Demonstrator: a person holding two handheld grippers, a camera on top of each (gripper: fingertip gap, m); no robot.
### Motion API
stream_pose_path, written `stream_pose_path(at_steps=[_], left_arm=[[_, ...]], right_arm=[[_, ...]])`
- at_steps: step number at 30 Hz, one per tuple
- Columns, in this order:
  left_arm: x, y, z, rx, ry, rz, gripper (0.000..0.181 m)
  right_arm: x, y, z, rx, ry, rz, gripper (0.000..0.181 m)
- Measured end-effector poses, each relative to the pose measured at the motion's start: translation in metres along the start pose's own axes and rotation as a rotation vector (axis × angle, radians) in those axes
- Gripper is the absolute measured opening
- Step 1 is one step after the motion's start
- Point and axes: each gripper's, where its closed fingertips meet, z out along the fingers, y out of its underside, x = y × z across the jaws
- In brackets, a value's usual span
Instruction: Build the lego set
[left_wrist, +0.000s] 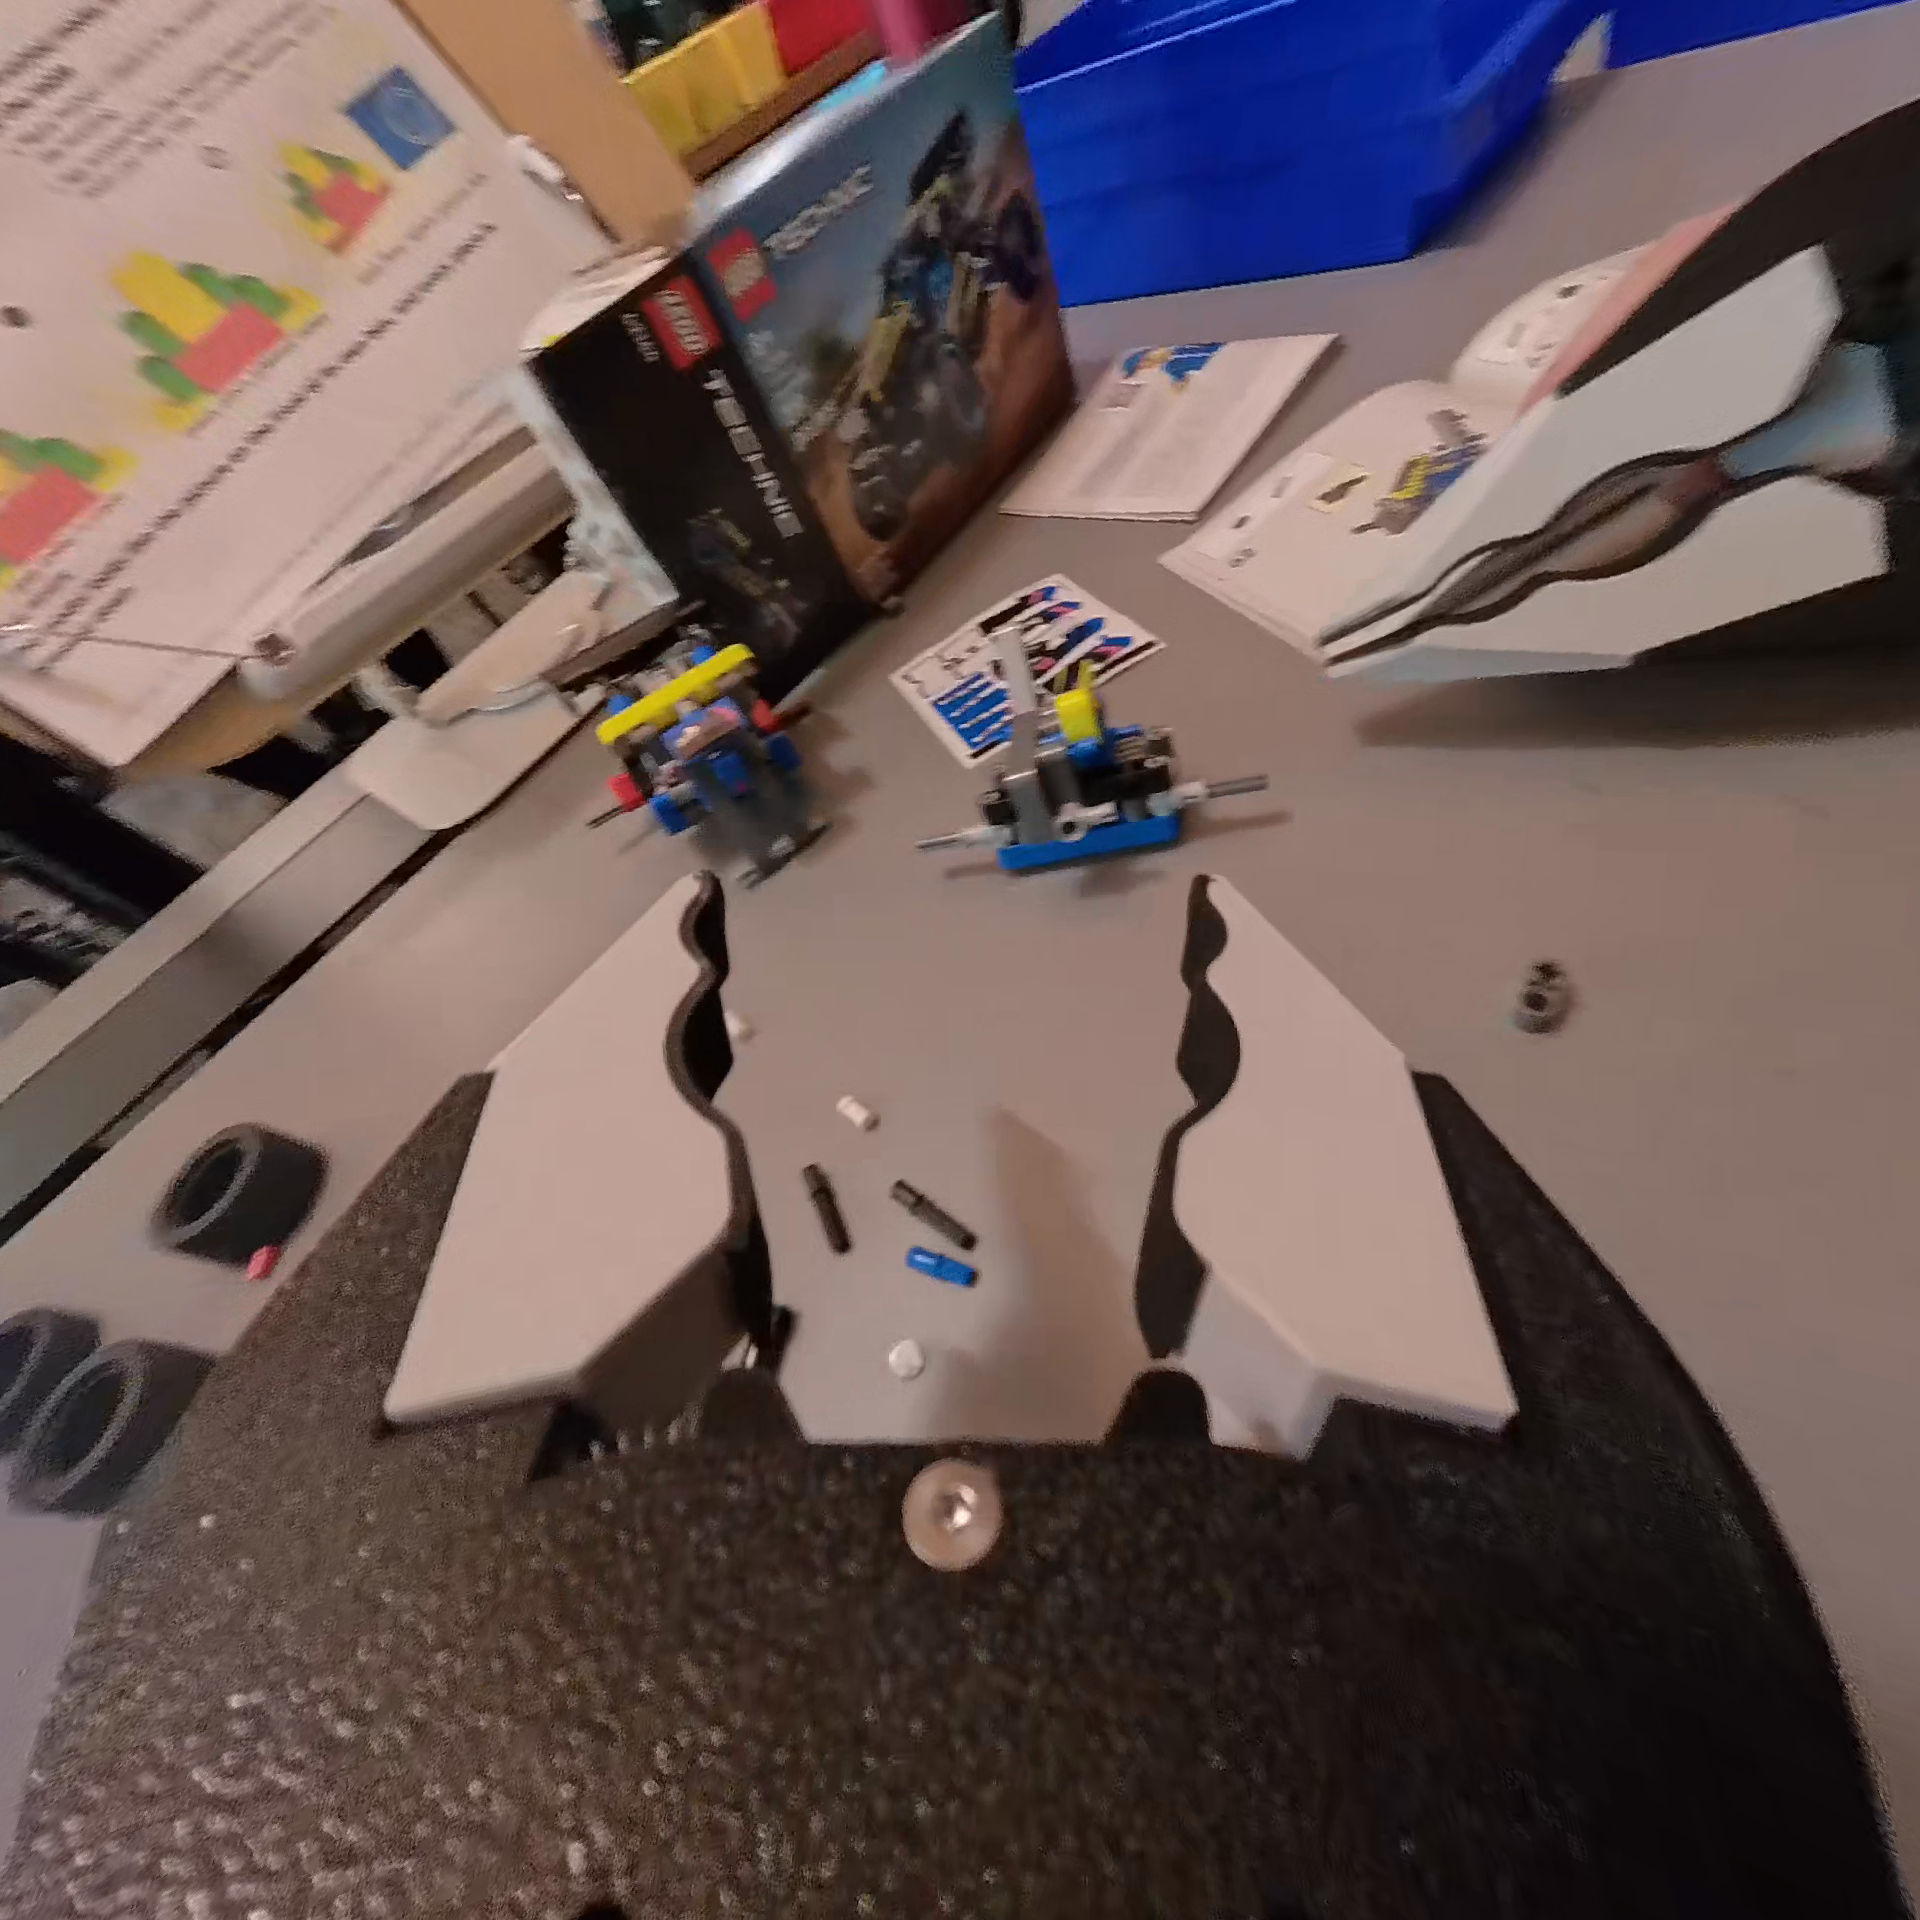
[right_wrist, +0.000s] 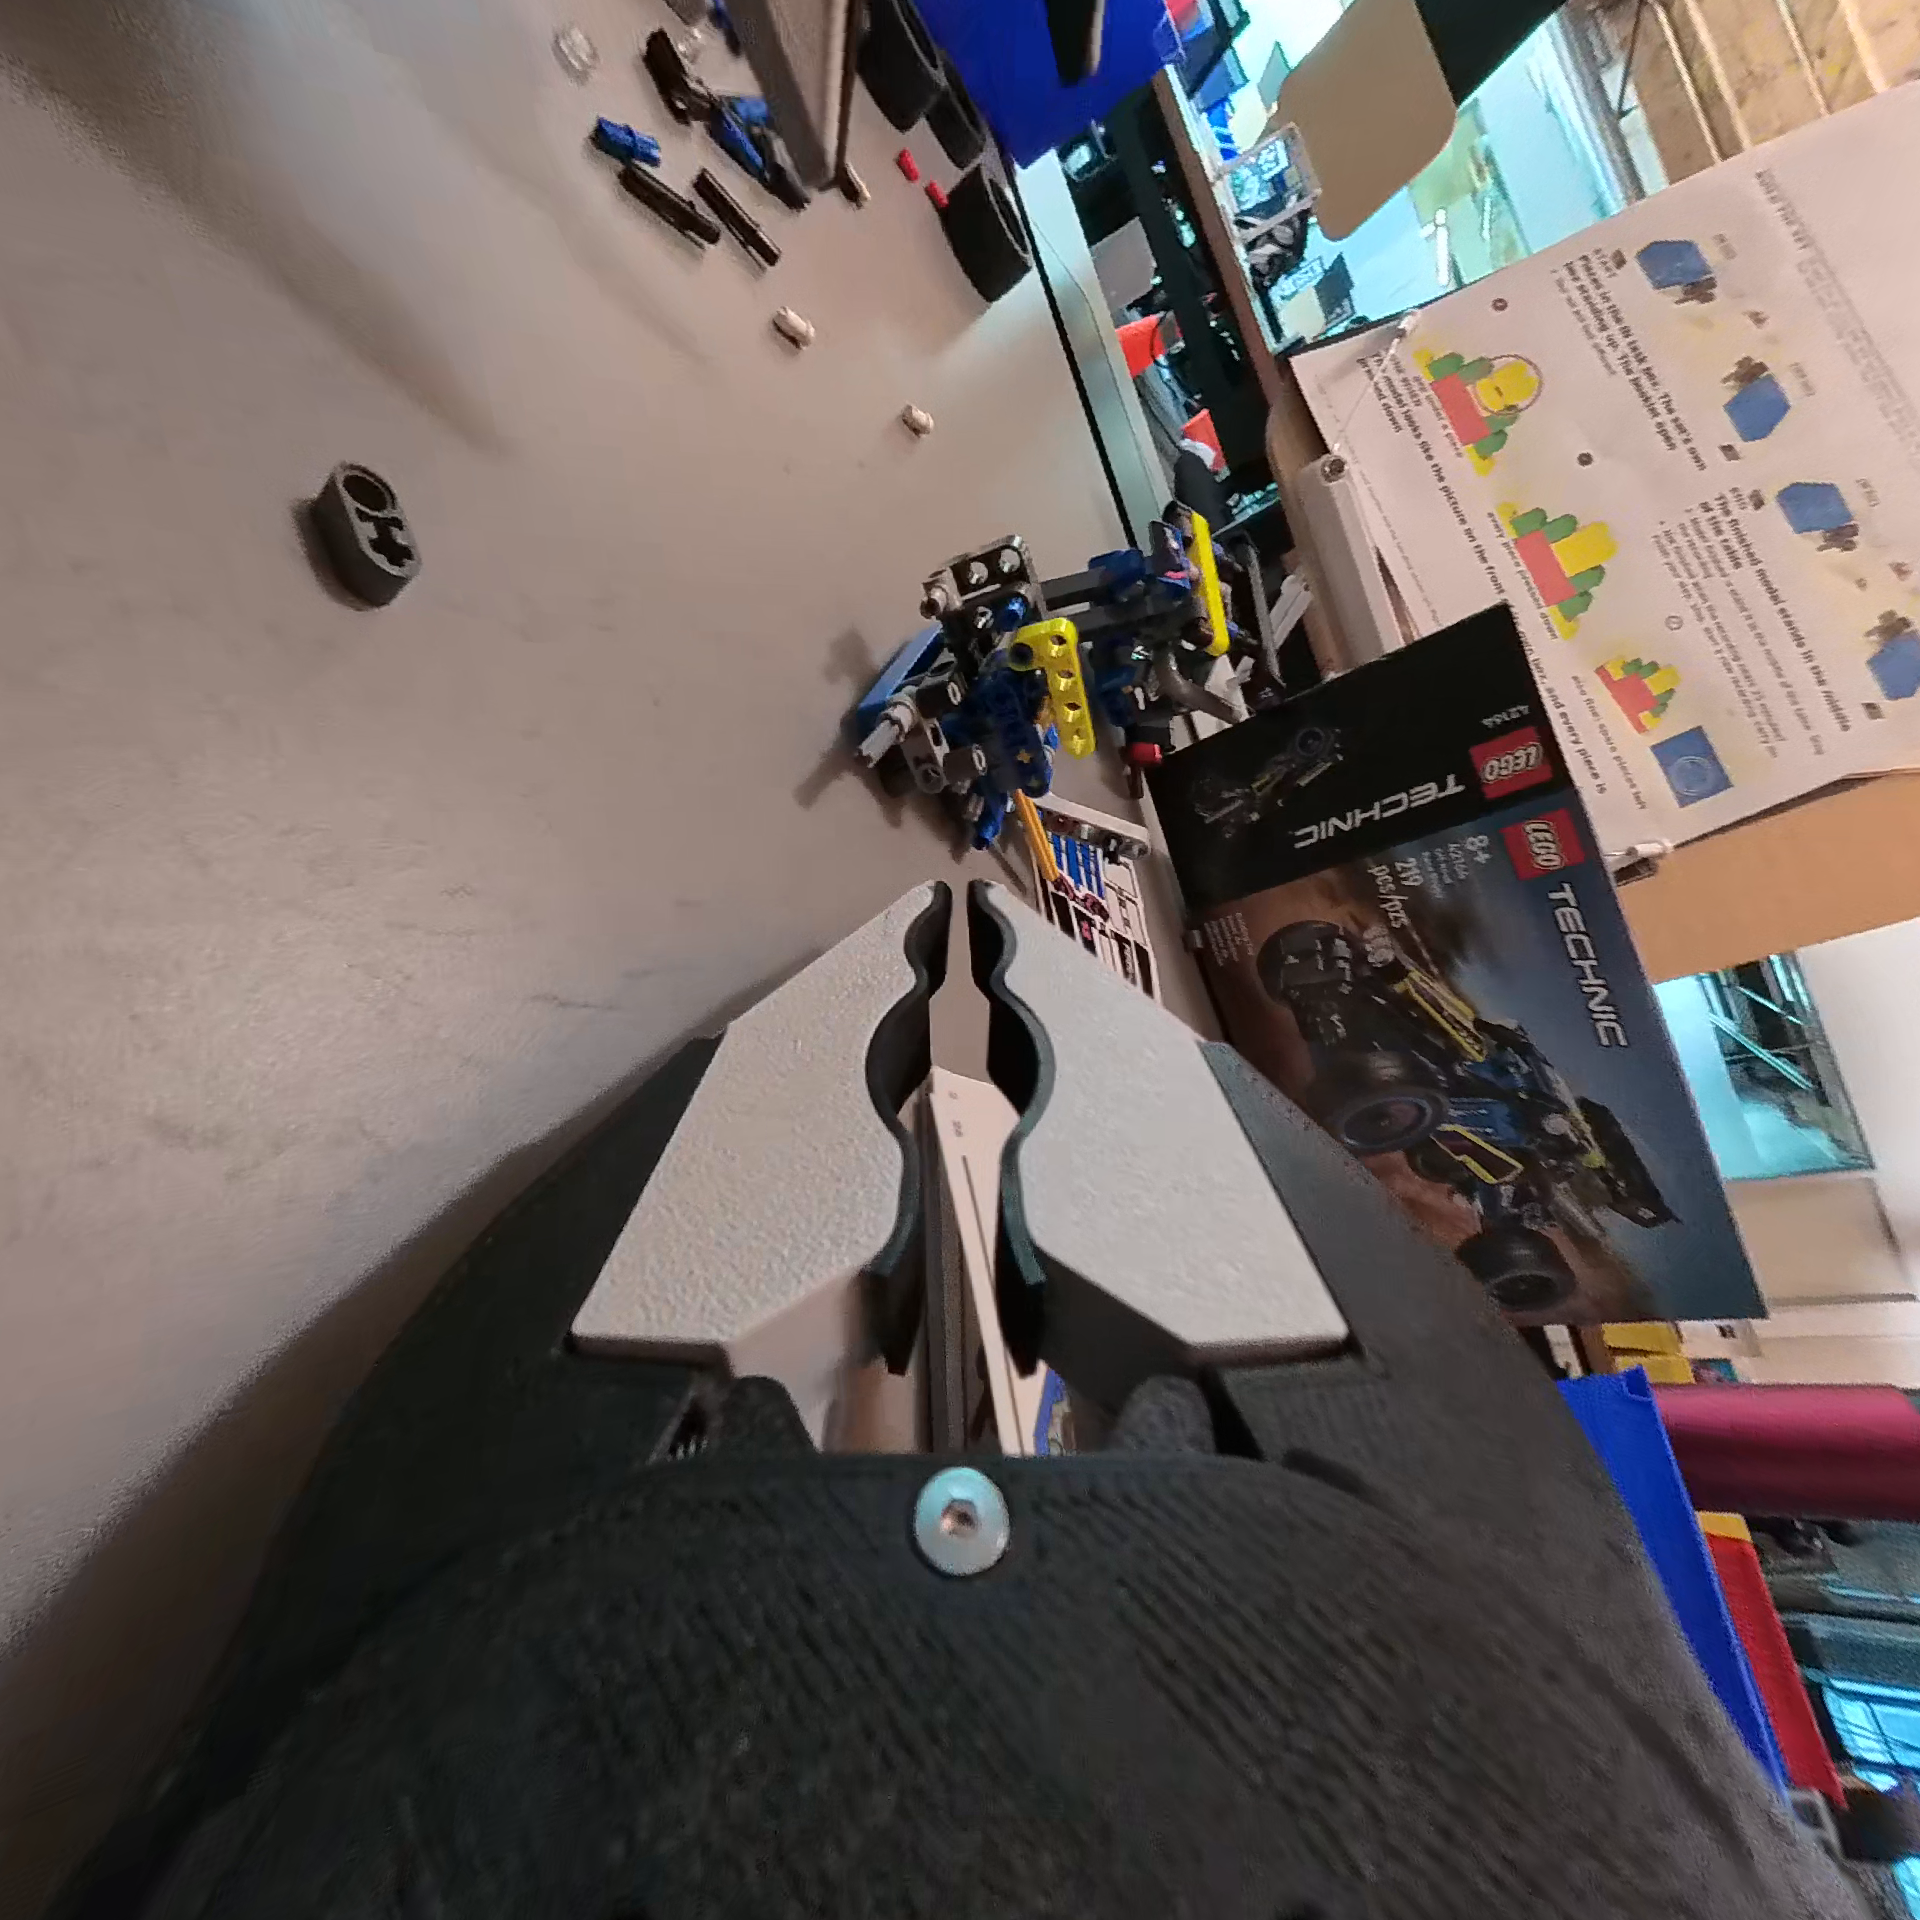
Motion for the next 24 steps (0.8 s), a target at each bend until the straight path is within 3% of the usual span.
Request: stream_pose_path(at_steps=[7, 11, 15, 19, 24], left_arm=[[-0.047, 0.027, -0.032, -0.054, -0.421, 0.194, 0.088], [-0.062, 0.034, -0.055, -0.087, -0.557, 0.349, 0.088], [-0.069, 0.034, -0.061, -0.075, -0.572, 0.337, 0.086], [-0.062, 0.044, -0.053, -0.074, -0.501, 0.309, 0.081], [-0.052, 0.038, -0.046, -0.023, -0.428, 0.229, 0.082]], right_arm=[[0.022, 0.006, -0.003, -0.05, 0.156, -0.047, 0.006], [0.033, 0.012, -0.004, -0.091, 0.238, -0.074, 0.015], [0.041, 0.014, -0.005, -0.13, 0.313, -0.139, 0.027], [0.046, 0.013, -0.007, -0.159, 0.372, -0.21, 0.044], [0.052, 0.023, -0.006, -0.188, 0.386, -0.149, 0.052]])
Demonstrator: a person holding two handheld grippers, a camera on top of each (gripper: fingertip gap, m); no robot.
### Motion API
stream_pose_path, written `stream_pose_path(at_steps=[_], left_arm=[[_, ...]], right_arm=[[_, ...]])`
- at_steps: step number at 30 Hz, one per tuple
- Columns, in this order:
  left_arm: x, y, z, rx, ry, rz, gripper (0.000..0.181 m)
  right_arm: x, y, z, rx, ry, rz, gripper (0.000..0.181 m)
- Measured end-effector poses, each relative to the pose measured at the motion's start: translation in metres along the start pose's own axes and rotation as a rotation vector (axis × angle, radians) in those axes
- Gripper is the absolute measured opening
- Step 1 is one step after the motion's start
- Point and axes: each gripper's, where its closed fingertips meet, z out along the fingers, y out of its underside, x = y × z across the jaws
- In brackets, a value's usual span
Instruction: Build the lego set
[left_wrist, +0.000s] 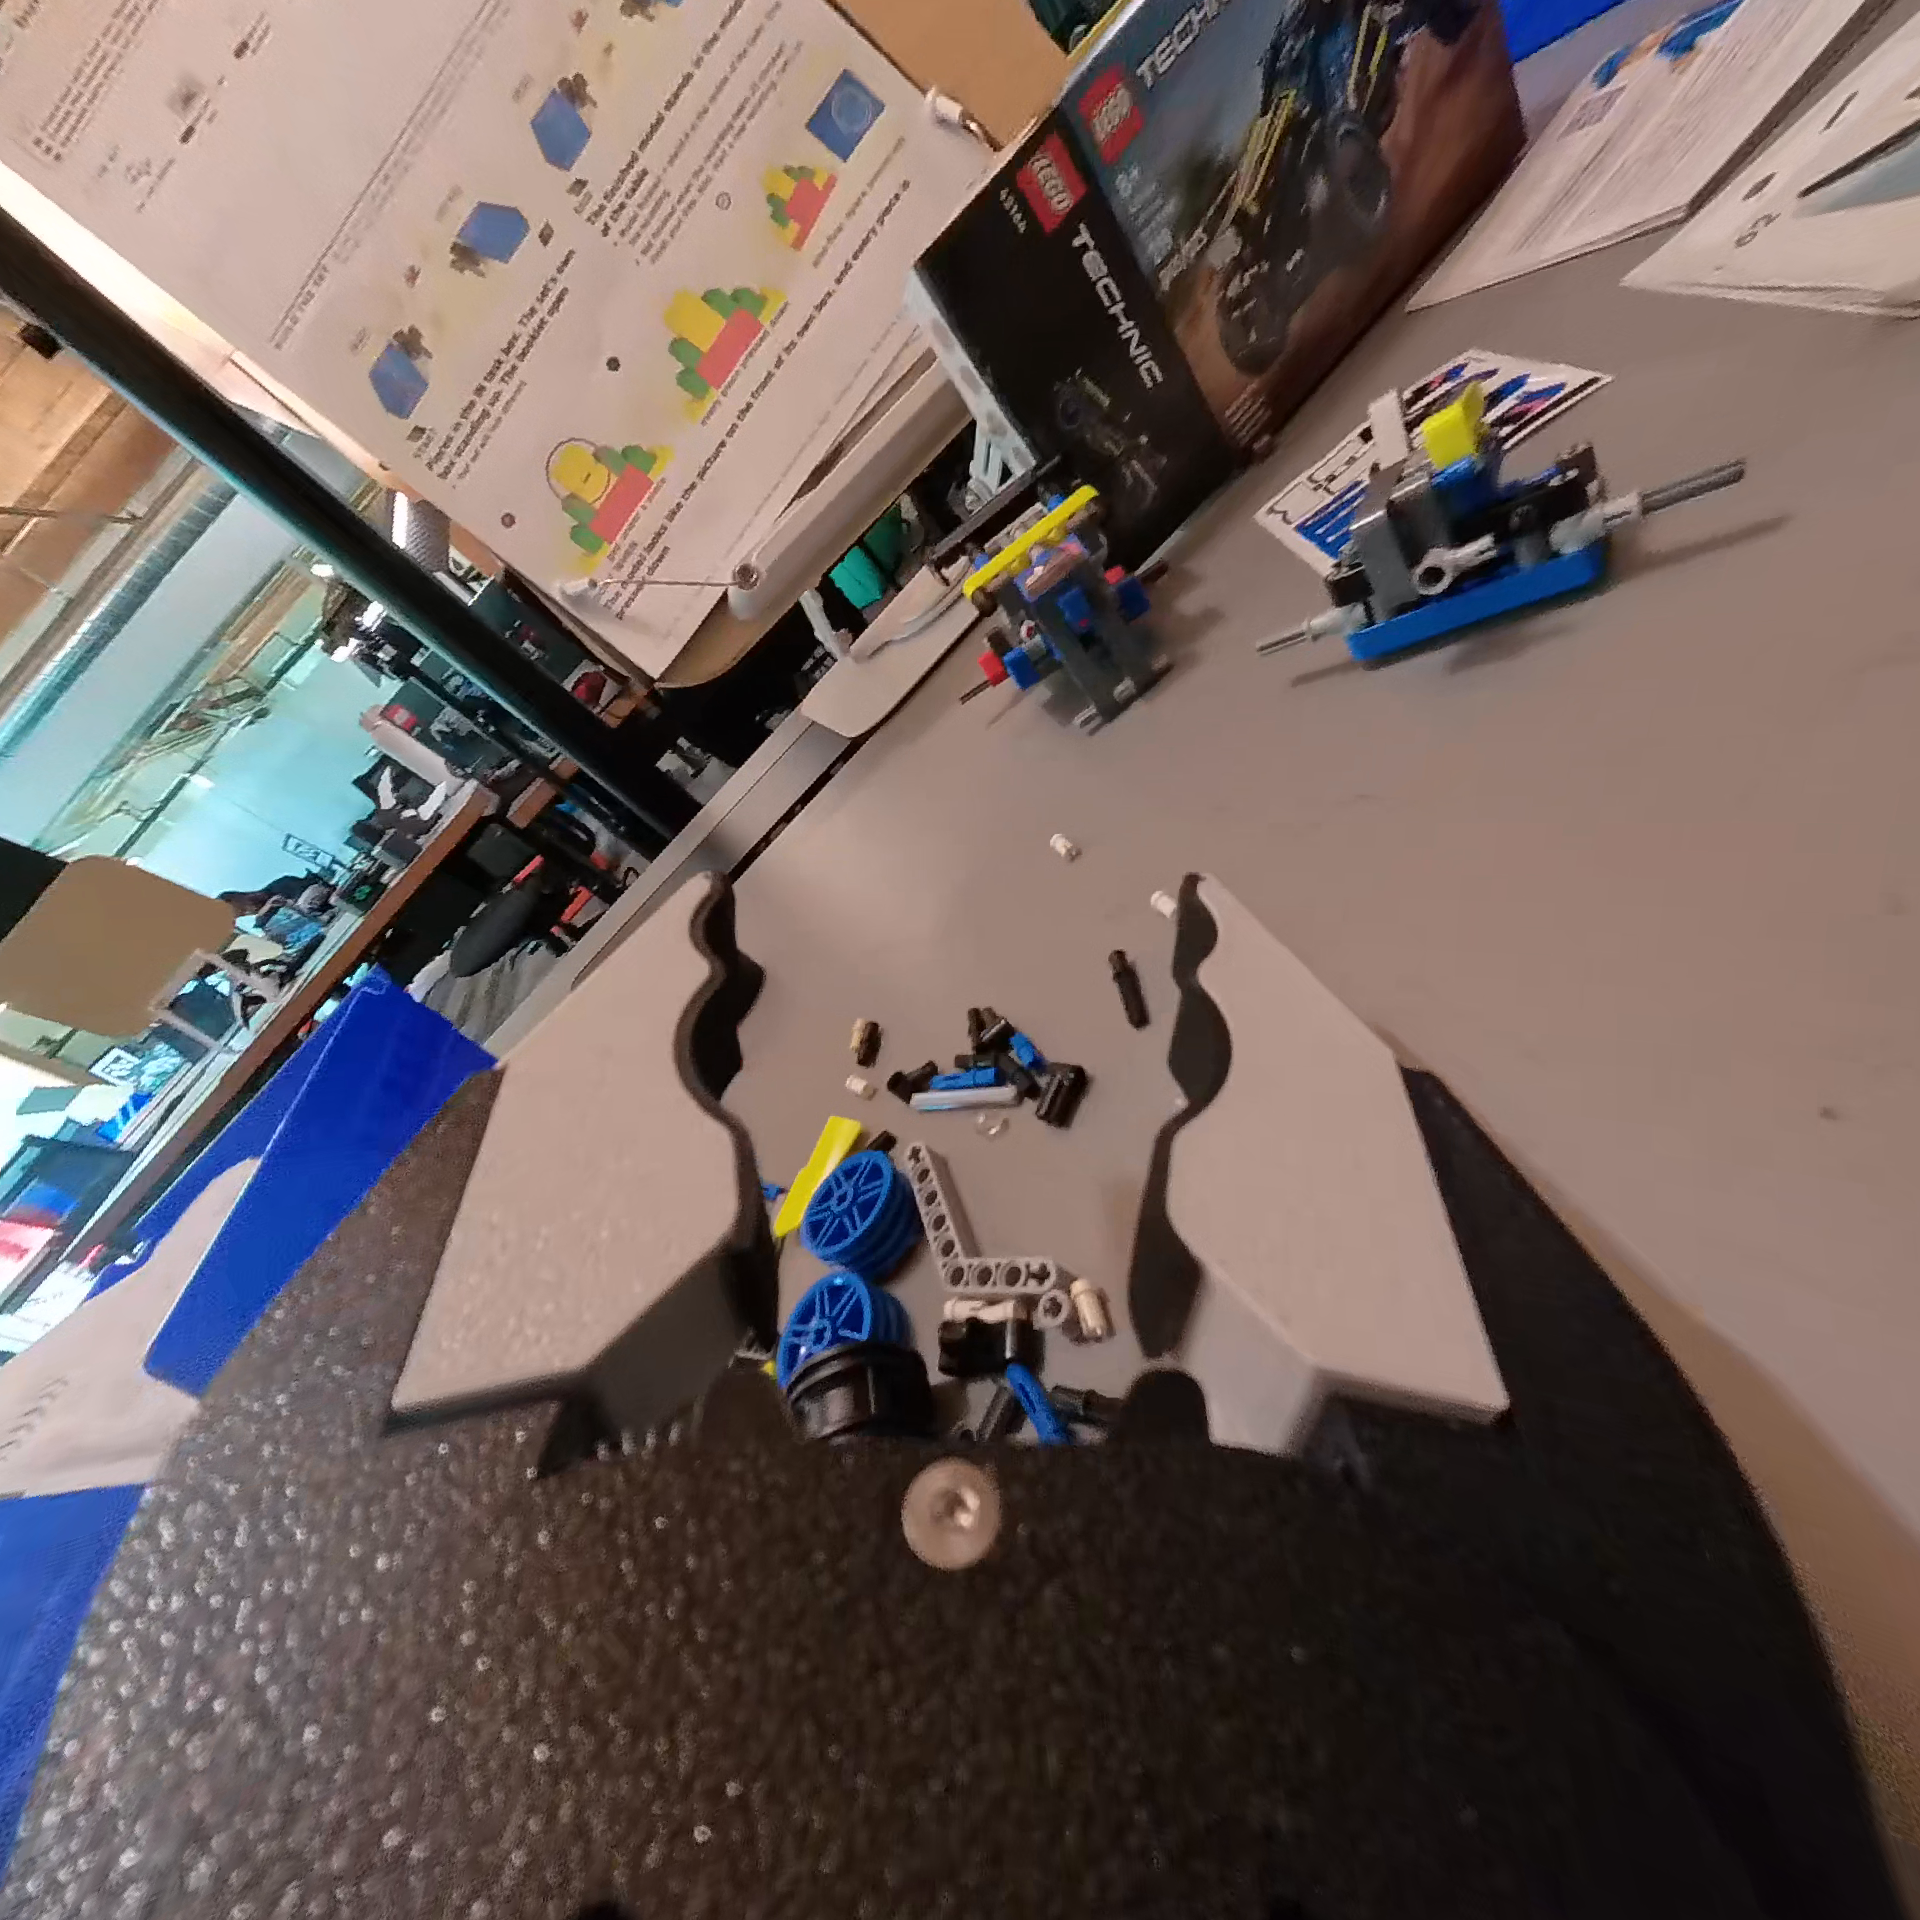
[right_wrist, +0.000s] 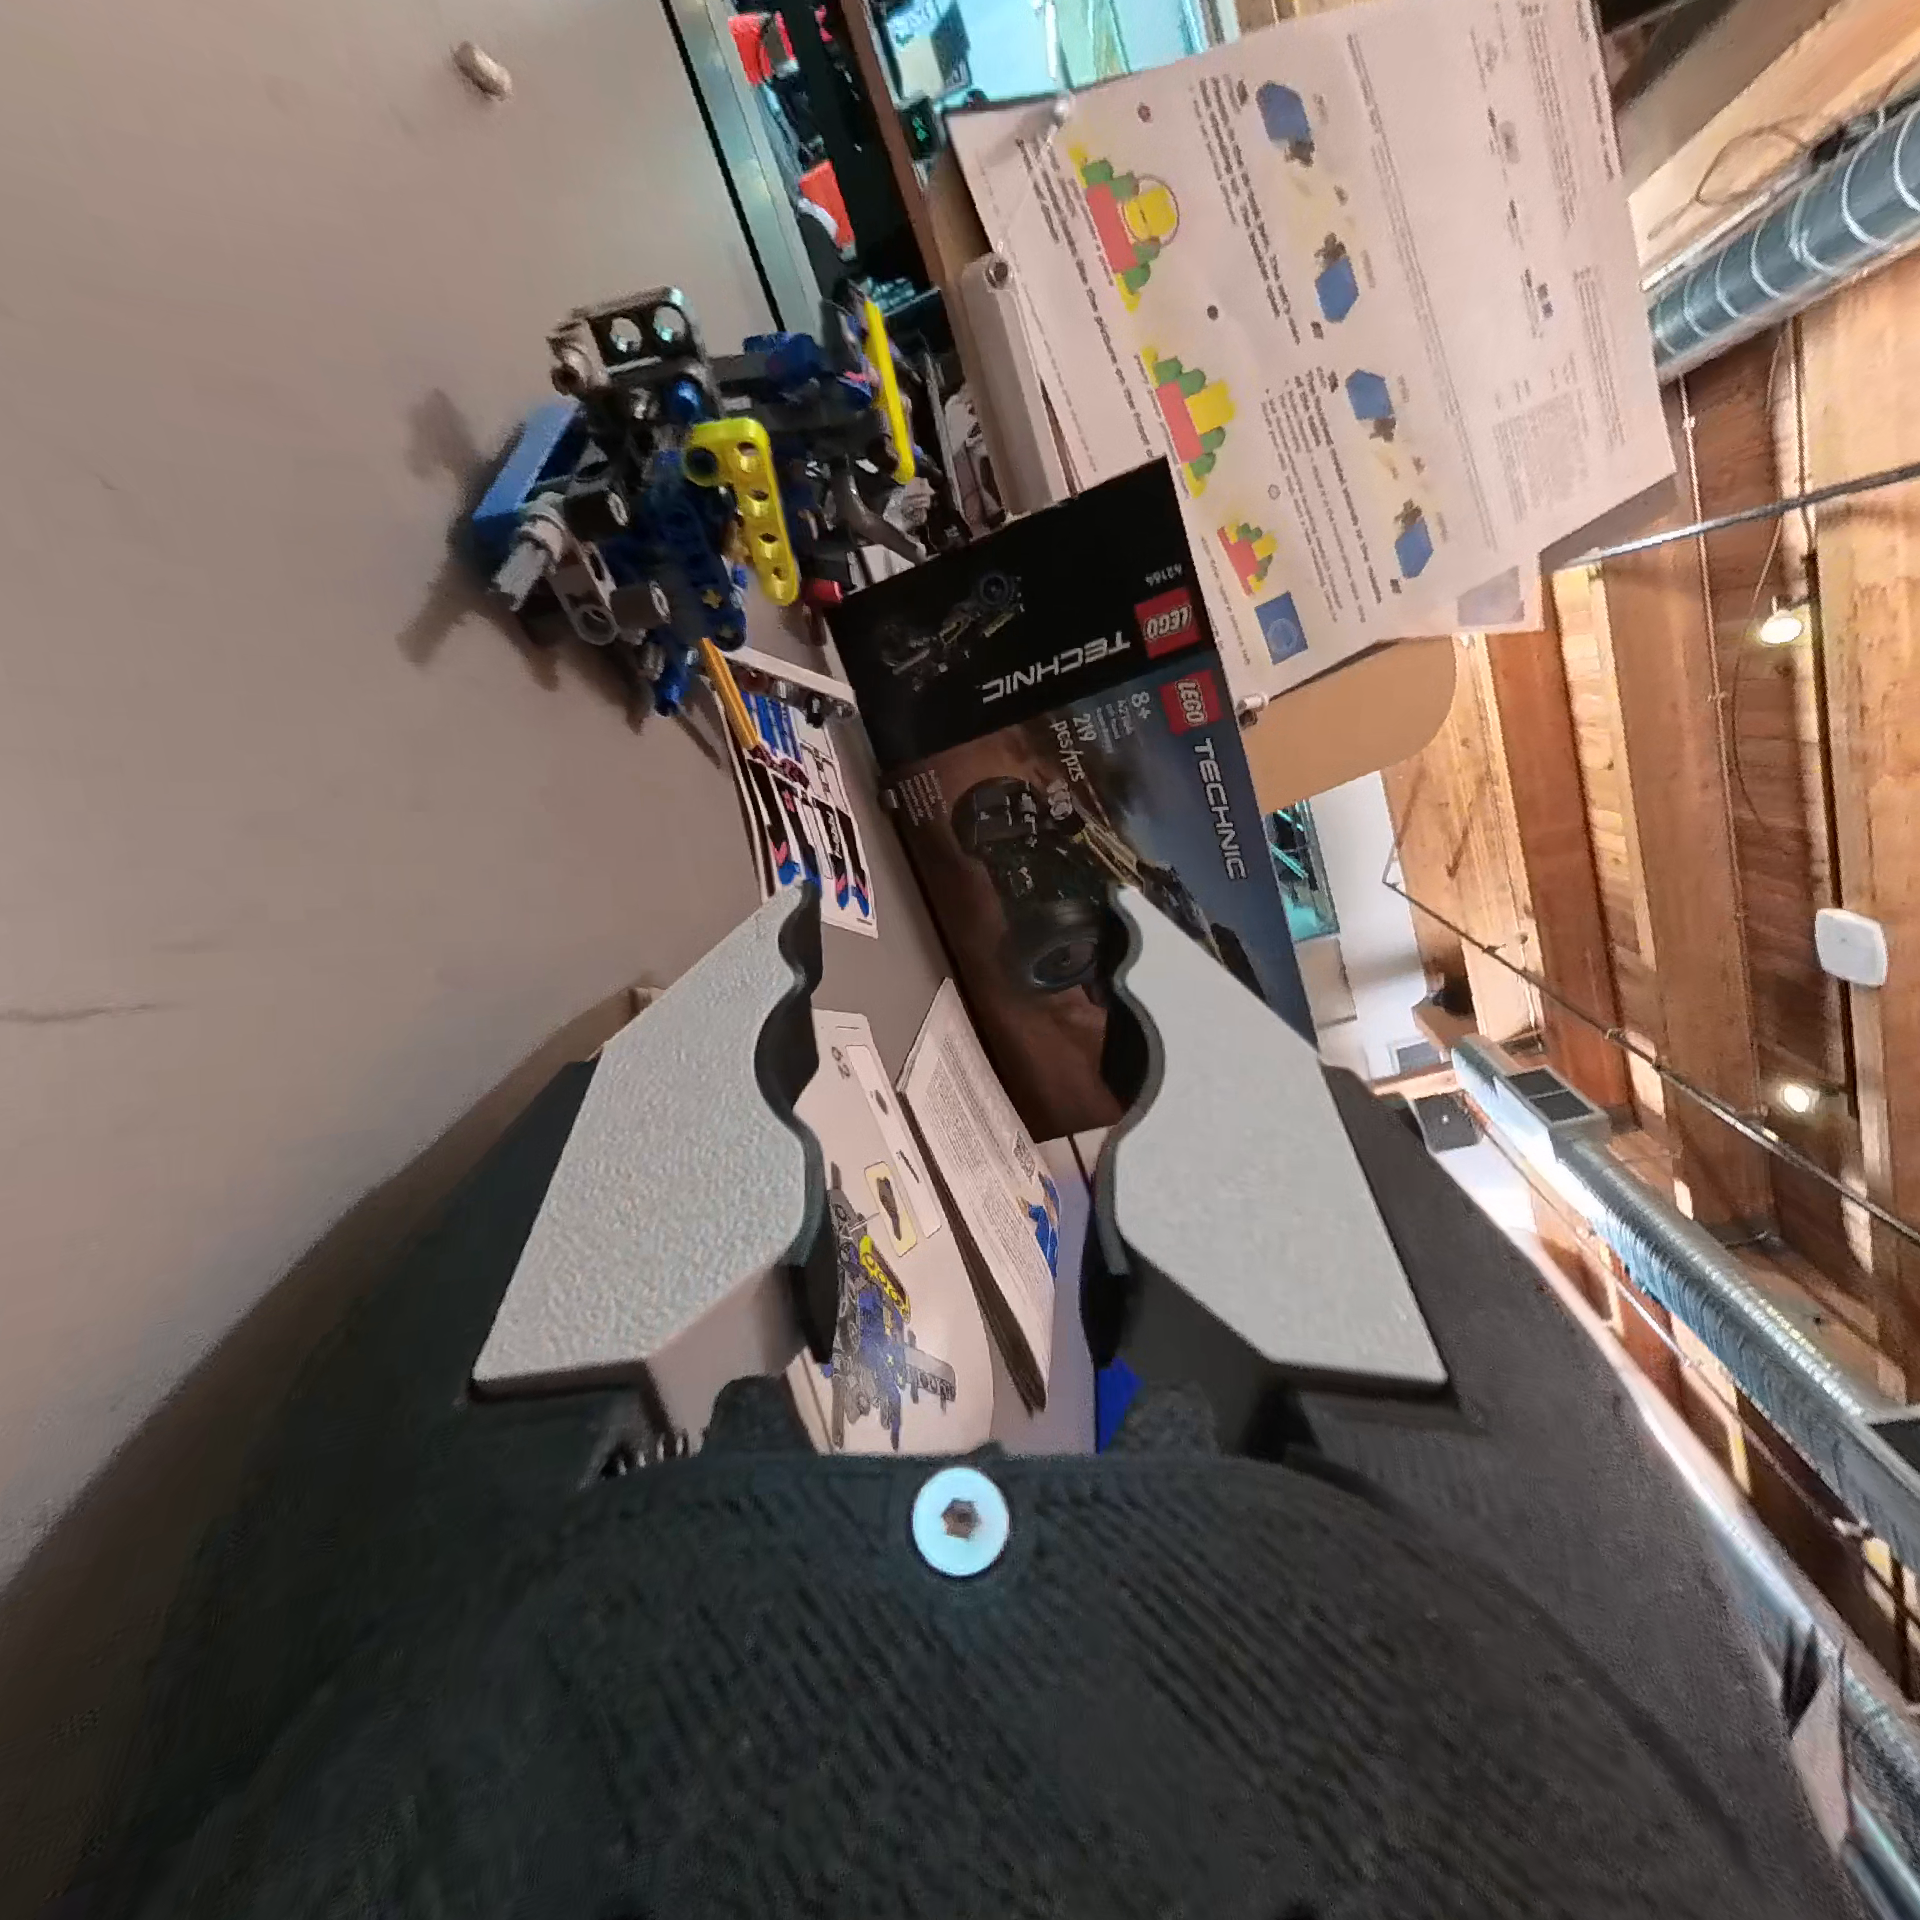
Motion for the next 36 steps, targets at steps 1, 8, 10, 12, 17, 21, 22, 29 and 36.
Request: stream_pose_path(at_steps=[1, 8, 10, 12, 17, 21, 22, 29, 36], left_arm=[[0.001, -0.001, 0.0, 0.002, 0.006, 0.002, 0.082], [0.005, 0.001, -0.002, -0.014, 0.019, 0.038, 0.082], [0.004, 0.0, -0.003, -0.008, 0.012, 0.054, 0.082], [0.006, 0.002, -0.005, -0.011, 0.021, 0.038, 0.082], [0.005, 0.006, -0.005, -0.024, 0.02, -0.005, 0.077], [0.004, 0.0, -0.009, 0.009, 0.0, 0.003, 0.069], [0.003, -0.004, -0.009, 0.02, 0.002, -0.001, 0.069], [0.008, -0.029, -0.01, 0.067, 0.017, -0.093, 0.057], [0.019, -0.008, -0.031, -0.101, 0.069, -0.119, 0.042]], right_arm=[[0.001, 0.001, 0.0, -0.003, 0.001, 0.01, 0.053], [-0.013, 0.008, 0.006, -0.053, -0.071, -0.005, 0.052], [-0.014, 0.012, 0.008, -0.075, -0.086, 0.019, 0.05], [-0.017, 0.018, 0.01, -0.101, -0.115, 0.062, 0.048], [-0.021, 0.022, 0.013, -0.118, -0.143, 0.107, 0.04], [-0.016, 0.016, 0.011, -0.088, -0.101, 0.068, 0.05], [-0.014, 0.013, 0.01, -0.076, -0.082, 0.04, 0.054], [0.012, -0.006, -0.003, 0.011, 0.078, -0.014, 0.055], [0.026, -0.018, -0.016, 0.127, 0.085, 0.171, 0.049]])
